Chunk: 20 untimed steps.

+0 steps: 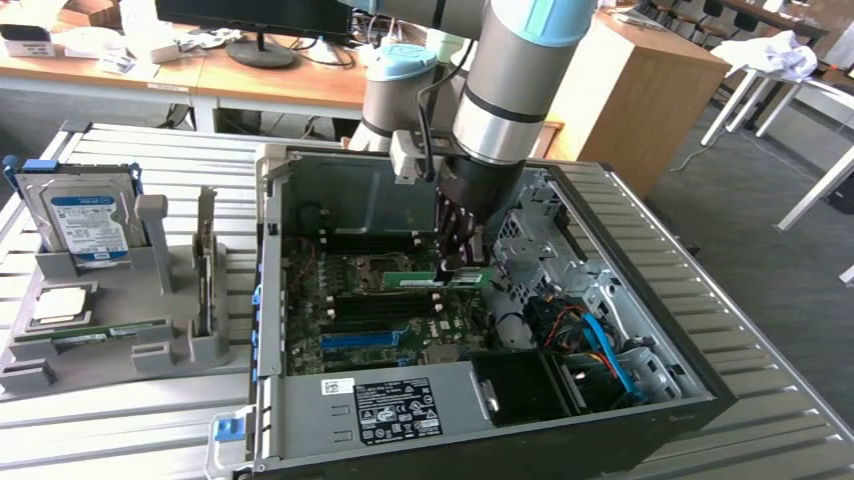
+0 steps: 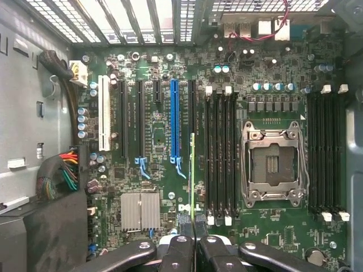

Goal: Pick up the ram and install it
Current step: 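Insert the ram into the slot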

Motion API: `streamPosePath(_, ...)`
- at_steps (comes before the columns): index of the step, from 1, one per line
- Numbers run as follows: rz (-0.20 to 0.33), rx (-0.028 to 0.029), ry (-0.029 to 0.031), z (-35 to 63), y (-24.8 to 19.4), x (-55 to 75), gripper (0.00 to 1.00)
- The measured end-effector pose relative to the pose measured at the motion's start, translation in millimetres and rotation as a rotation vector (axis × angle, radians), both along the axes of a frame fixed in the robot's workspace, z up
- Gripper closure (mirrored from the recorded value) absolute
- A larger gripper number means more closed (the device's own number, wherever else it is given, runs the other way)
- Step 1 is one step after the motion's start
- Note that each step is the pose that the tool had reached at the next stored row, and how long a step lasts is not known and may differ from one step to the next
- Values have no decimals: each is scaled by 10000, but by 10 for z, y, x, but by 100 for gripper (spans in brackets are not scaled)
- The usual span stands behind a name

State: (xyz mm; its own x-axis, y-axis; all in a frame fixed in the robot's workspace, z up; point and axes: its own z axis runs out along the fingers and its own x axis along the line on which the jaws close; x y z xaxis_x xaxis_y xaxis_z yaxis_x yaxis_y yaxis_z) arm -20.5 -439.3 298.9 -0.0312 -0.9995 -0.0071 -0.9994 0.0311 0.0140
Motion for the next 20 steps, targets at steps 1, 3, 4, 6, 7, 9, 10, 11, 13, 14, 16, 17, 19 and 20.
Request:
streamPosePath(1, 0, 0, 1, -4, 0, 0, 88)
streamPosePath(3, 0, 0, 0, -12, 0, 0, 88)
streamPosePath(4, 0, -1, 0, -15, 0, 0, 88)
streamPosePath(6, 0, -1, 0, -23, 0, 0, 88)
streamPosePath(7, 0, -1, 1, -26, 0, 0, 88)
streamPosePath(9, 0, -1, 0, -34, 0, 0, 88)
streamPosePath(10, 0, -1, 0, -38, 0, 0, 88)
streamPosePath(11, 0, -1, 0, -42, 0, 0, 88)
streamPosePath(13, 0, -3, 0, -50, 0, 0, 88)
streamPosePath(14, 0, -3, 0, -53, 0, 0, 88)
streamPosePath(16, 0, -2, 0, -61, 0, 0, 88)
streamPosePath(17, 0, -3, 0, -65, 0, 0, 88)
streamPosePath(19, 0, -3, 0, -73, 0, 0, 88)
streamPosePath(20, 0, -3, 0, -77, 0, 0, 88)
